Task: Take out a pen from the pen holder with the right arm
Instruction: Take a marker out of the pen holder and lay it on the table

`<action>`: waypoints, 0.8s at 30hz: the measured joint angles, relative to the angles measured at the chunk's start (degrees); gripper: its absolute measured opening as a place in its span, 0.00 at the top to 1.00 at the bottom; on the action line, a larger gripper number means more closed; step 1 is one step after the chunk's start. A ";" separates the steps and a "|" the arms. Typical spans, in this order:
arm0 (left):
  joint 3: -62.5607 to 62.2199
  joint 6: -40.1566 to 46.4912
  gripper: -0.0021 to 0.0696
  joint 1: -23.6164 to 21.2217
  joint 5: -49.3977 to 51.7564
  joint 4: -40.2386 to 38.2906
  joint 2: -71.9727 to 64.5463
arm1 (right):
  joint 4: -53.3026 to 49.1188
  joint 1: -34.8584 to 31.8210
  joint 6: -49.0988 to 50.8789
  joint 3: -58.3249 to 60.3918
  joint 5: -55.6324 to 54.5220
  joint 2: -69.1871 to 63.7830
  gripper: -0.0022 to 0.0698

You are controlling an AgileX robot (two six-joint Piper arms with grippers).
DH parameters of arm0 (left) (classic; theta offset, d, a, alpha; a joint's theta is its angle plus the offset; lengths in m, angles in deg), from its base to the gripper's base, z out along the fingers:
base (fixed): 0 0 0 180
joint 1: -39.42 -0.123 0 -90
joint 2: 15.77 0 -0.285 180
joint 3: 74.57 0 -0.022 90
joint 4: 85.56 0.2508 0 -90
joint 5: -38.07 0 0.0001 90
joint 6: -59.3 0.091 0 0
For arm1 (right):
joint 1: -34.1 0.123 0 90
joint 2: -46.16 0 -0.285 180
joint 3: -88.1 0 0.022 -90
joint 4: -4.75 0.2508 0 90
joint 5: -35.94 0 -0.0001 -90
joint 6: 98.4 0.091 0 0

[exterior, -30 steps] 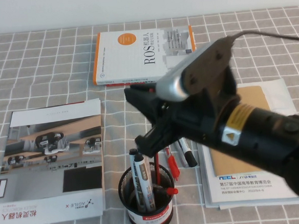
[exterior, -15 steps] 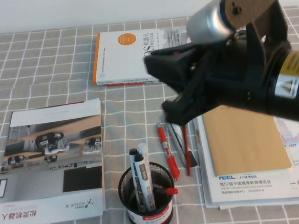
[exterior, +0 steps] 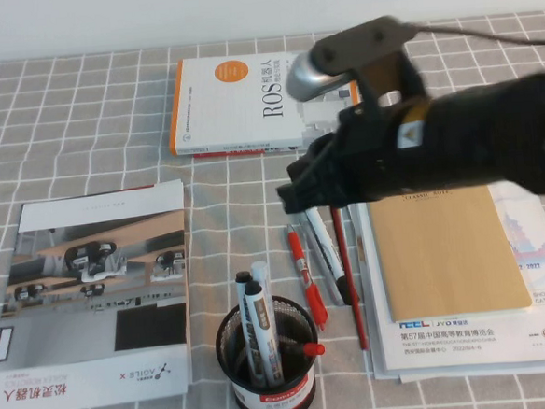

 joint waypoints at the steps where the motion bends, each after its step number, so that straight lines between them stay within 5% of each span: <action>1: 0.00 0.00 0.98 0.00 0.00 0.00 0.00 | 0.25 -0.42 0.00 -1.13 0.28 -2.01 0.99; 24: 0.00 0.00 0.98 0.00 0.00 0.00 0.00 | 2.62 -6.92 -1.45 -21.44 4.83 -31.82 0.99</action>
